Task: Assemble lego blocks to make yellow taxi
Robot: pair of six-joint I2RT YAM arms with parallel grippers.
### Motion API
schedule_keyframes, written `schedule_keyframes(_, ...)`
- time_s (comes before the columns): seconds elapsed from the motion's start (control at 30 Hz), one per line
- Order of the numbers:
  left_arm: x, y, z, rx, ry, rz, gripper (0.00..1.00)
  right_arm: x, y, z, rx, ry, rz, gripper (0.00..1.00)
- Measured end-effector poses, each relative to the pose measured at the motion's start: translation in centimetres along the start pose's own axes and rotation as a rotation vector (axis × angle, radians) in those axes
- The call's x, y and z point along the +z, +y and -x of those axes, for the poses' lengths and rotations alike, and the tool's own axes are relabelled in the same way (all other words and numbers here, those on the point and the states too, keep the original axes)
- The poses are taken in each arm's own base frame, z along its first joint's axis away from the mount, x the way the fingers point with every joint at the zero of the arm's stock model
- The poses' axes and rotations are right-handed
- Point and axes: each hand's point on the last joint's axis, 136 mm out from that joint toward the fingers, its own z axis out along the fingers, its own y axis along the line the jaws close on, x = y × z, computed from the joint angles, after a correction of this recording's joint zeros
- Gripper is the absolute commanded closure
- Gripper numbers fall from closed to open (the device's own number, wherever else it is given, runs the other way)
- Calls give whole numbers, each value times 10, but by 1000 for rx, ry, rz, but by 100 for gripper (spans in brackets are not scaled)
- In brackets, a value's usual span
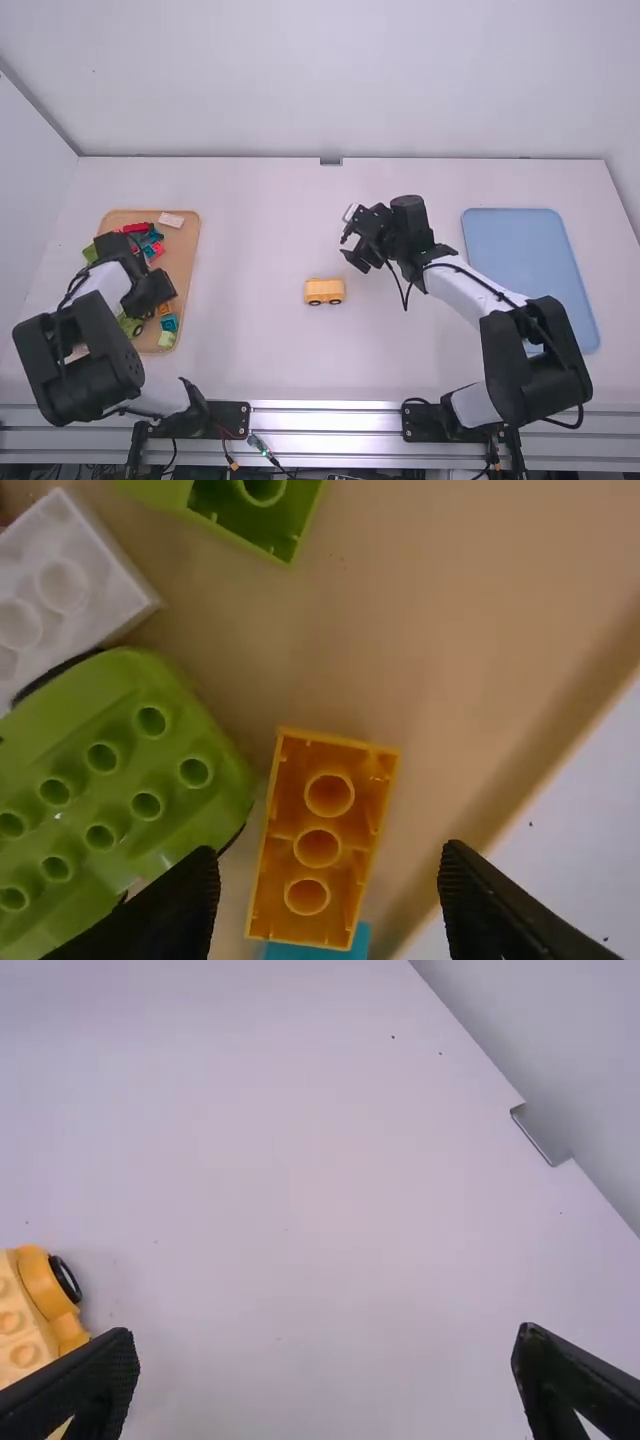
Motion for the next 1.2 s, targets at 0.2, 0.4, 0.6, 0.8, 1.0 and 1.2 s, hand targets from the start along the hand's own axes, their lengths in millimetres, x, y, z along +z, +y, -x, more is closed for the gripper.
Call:
schedule_keyframes(0.2,0,0,2,13,-8,-1,48,0,0,0,4,-1,0,1)
schedule_keyframes(0.4,5,0,1,20,-24,-2,52,0,0,0,24,-1,0,1)
schedule_keyframes(0.6,10,1,-7,32,-13,-1,50,0,0,0,25,-1,-1,1)
schedule_keyframes(0.8,15,1,-11,54,-18,-4,50,0,0,0,25,-2,-1,1)
schedule_keyframes(1.0,18,1,-11,55,-32,-5,50,0,0,0,25,-1,0,1)
schedule_keyframes(1.2,18,1,-8,64,-44,-5,51,0,0,0,26,-1,0,1)
